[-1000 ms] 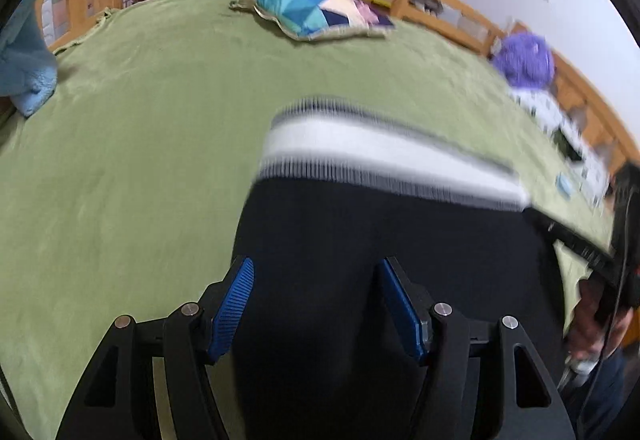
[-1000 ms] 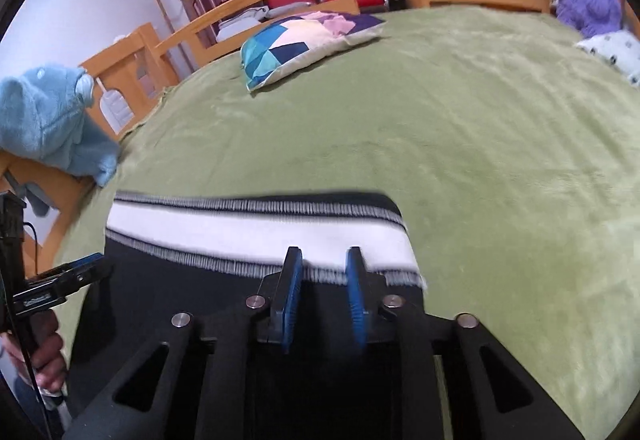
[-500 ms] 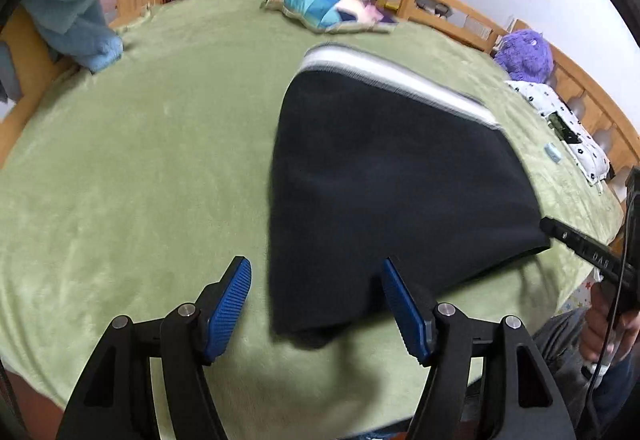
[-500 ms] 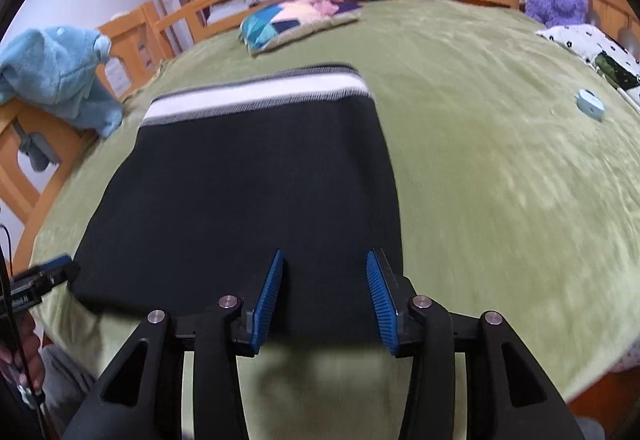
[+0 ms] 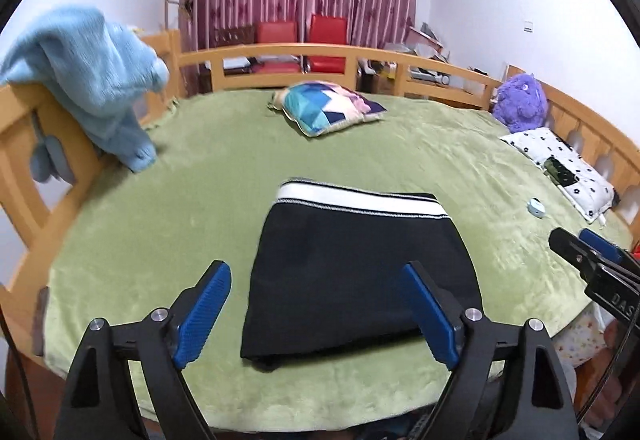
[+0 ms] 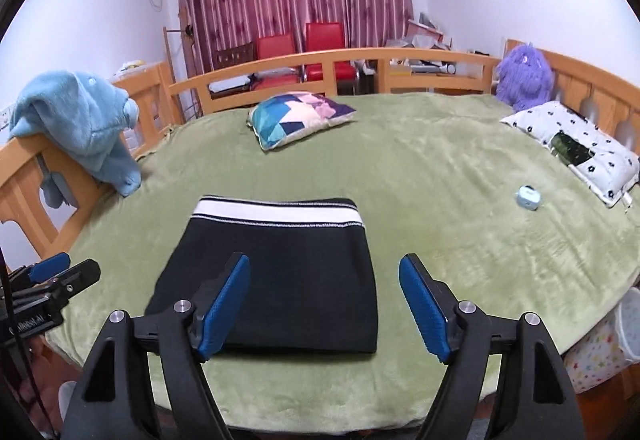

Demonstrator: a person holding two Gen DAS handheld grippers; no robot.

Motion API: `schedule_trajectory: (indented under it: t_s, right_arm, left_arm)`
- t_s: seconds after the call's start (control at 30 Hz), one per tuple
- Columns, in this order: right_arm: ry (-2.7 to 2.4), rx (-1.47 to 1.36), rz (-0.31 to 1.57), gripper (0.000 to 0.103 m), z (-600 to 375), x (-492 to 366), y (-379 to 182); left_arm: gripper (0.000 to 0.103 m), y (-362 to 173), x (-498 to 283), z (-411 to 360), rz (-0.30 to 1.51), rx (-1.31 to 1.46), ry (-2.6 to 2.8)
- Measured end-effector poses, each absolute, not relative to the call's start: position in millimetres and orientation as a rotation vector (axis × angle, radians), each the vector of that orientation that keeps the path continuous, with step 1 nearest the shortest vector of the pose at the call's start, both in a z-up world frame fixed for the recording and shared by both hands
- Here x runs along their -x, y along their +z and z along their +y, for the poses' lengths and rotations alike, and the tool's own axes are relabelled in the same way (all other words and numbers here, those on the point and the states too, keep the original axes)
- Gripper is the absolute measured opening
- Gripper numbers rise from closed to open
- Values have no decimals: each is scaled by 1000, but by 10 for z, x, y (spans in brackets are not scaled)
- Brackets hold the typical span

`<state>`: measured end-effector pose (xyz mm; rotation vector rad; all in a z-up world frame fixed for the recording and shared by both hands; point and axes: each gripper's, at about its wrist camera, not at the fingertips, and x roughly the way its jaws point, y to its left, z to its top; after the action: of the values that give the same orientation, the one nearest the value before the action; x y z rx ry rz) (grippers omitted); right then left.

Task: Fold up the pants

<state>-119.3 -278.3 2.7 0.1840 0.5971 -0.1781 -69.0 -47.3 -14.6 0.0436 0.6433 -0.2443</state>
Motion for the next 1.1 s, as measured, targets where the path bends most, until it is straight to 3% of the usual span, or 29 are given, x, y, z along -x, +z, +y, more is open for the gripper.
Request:
schedule_trajectory:
  t_s: [0.1,0.2,1.1]
  right_arm:
    - [-196,-174,600,92,-2747,1323,109]
    - [-216,-161,572,98,-2697,1449,132]
    - [-245,-159,587,100,-2705,1681,118]
  left_arm:
    - [90,-71,817,-486,639,-23,-260]
    - [93,-52,880,-489,633,-31,-251]
    - [93,21,1029,-468,614,-32,-239]
